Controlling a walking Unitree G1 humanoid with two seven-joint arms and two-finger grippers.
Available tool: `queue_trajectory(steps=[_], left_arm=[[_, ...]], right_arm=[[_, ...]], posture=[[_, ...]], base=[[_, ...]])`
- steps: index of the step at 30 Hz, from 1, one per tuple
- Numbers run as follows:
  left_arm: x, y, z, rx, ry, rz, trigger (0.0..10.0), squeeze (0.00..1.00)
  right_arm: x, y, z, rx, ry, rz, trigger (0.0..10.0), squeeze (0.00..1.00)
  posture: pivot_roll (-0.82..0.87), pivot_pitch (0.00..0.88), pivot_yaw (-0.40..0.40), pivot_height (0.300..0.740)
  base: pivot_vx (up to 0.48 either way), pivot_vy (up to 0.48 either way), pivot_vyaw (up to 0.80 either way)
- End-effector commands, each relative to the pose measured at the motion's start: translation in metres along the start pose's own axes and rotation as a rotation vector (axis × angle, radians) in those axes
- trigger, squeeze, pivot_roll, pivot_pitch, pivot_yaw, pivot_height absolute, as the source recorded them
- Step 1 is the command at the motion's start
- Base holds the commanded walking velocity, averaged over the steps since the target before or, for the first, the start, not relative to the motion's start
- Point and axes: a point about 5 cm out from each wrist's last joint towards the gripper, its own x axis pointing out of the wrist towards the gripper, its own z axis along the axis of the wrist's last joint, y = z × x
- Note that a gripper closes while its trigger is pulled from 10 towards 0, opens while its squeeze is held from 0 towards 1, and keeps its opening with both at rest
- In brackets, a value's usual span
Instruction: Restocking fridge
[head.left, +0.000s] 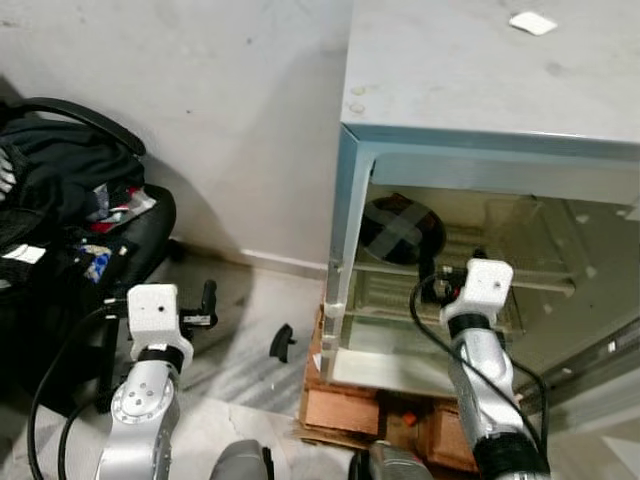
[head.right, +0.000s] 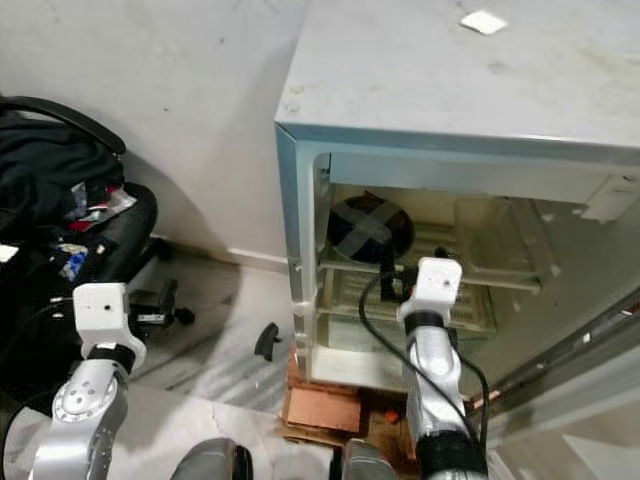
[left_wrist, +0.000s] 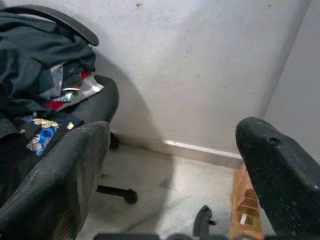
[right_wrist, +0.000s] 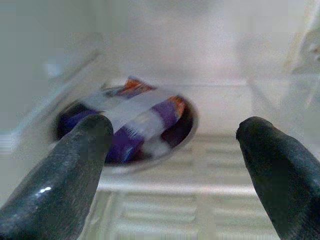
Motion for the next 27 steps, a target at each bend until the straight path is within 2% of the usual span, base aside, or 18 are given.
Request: queue_trajectory(steps=[1,3,6,9,13,16,19,22,24,27], left_arm=[[0.000,0.000,-0.005,0.017,0.017,-0.017,10.0,0.00],[0.000,-0.001,-0.007,0.019,0.023,-0.027,10.0,0.00],[0.003,-0.006,-0.009,0.027,0.023,-0.067,10.0,0.00],[0.007,-0.010,-0.007,0.035,0.009,-0.087,10.0,0.00],[0.011,-0.012,-0.003,0.045,-0.011,-0.093,10.0,0.00],[0.010,-0.012,-0.004,0.043,-0.012,-0.098,10.0,0.00],[0.009,-0.013,-0.006,0.040,-0.005,-0.102,10.0,0.00],[0.007,-0.016,-0.009,0.038,-0.001,-0.111,10.0,0.00],[0.008,-0.019,-0.008,0.037,-0.005,-0.118,10.0,0.00],[0.011,-0.020,-0.006,0.037,-0.013,-0.120,10.0,0.00]], right_arm=[[-0.001,0.006,0.010,0.015,-0.032,0.031,10.0,0.00],[-0.006,0.006,0.011,0.026,-0.025,0.035,10.0,0.00],[-0.010,0.005,0.015,0.117,-0.007,0.060,10.0,0.00],[-0.010,0.007,0.020,0.089,-0.006,0.078,10.0,0.00],[-0.009,0.007,0.020,0.097,0.022,0.071,10.0,0.00],[-0.009,0.007,0.020,0.079,0.034,0.053,10.0,0.00],[-0.011,0.008,0.021,0.079,0.034,0.086,10.0,0.00],[-0.011,0.004,0.018,0.032,0.054,0.048,10.0,0.00],[-0.011,0.004,0.017,0.068,0.071,0.047,10.0,0.00],[-0.011,0.002,0.019,0.069,0.059,0.041,10.0,0.00]], posture=[[0.00,0.000,0.039,0.740],[-0.01,0.000,0.041,0.740],[-0.01,0.000,0.044,0.740],[-0.02,0.000,0.047,0.740],[-0.02,0.000,0.047,0.740],[-0.02,0.000,0.046,0.740],[-0.03,0.000,0.047,0.740],[-0.03,0.000,0.046,0.740],[-0.03,0.000,0.046,0.740],[-0.03,0.000,0.047,0.740]], base=[[-0.281,0.000,0.00],[-0.322,0.000,0.00],[-0.400,0.000,0.00],[-0.425,0.000,0.00],[-0.426,0.000,0.00],[-0.424,0.000,0.00],[-0.424,0.000,0.00],[-0.424,0.000,0.00],[-0.422,0.000,0.00],[-0.407,0.000,0.00]])
